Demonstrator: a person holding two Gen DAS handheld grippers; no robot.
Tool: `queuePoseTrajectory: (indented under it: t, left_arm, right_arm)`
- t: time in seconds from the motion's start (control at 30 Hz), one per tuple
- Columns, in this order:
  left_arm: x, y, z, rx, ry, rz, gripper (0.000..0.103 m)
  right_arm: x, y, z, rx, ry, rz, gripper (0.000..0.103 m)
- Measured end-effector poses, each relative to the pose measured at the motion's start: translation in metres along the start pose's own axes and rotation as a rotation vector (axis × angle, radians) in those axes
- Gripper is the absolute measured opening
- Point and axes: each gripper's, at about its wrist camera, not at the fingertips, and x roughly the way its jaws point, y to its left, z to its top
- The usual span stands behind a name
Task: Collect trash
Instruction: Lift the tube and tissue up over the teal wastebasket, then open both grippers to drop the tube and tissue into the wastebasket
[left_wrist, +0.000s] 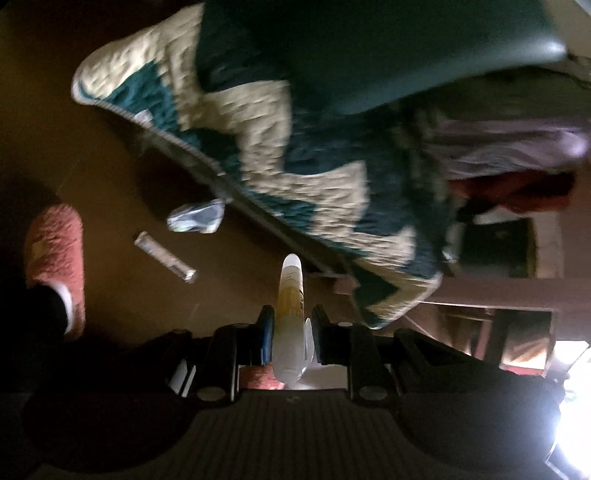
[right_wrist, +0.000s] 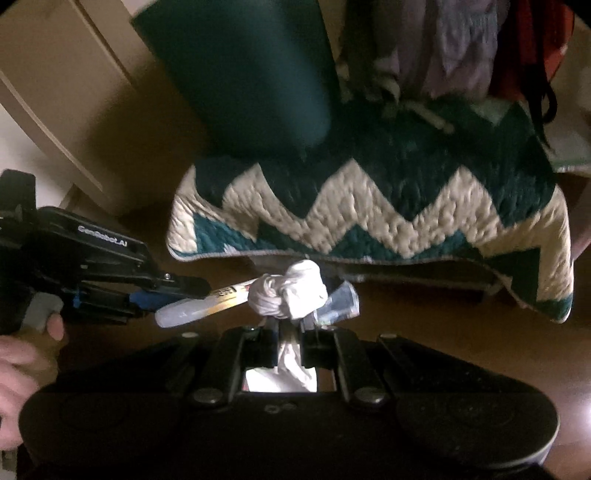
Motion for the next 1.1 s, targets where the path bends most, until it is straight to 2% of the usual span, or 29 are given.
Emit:
queuePoseTrajectory:
  t: [0.2,0.5,0.67,0.87,1.1]
  left_arm:
    - [-0.036,-0.038,-0.014,0.071,-0.043,-0.08,0.021]
    - [-0.09,-0.088,-0.012,0.158,-0.143,-0.111,0.021]
    - [-0.142,-0.136,0.006,0.25,-0.266,-0.14,0.021]
    - [-0.193,-0.195,0.047,0.322,-0.418,-0.144,0.021]
    - [-0.205,-0.244,0.116,0.379,-0.499,-0.086,0.021]
  right_arm:
    - [-0.026,0.023,0.013,-0.037,-0.07,0.022,0.009]
    - [-0.071,0.047,0.04,-0.086,-0.192,0.036,0.009]
    - [-0.106,0.069,0.083,-0.157,-0.303,0.025,0.009]
    - [-0.137,0.1,0.158,-0.255,-0.43,-0.008,0.009]
    - [-0.131,0.116,0.247,-0.295,-0.502,-0.033,0.009]
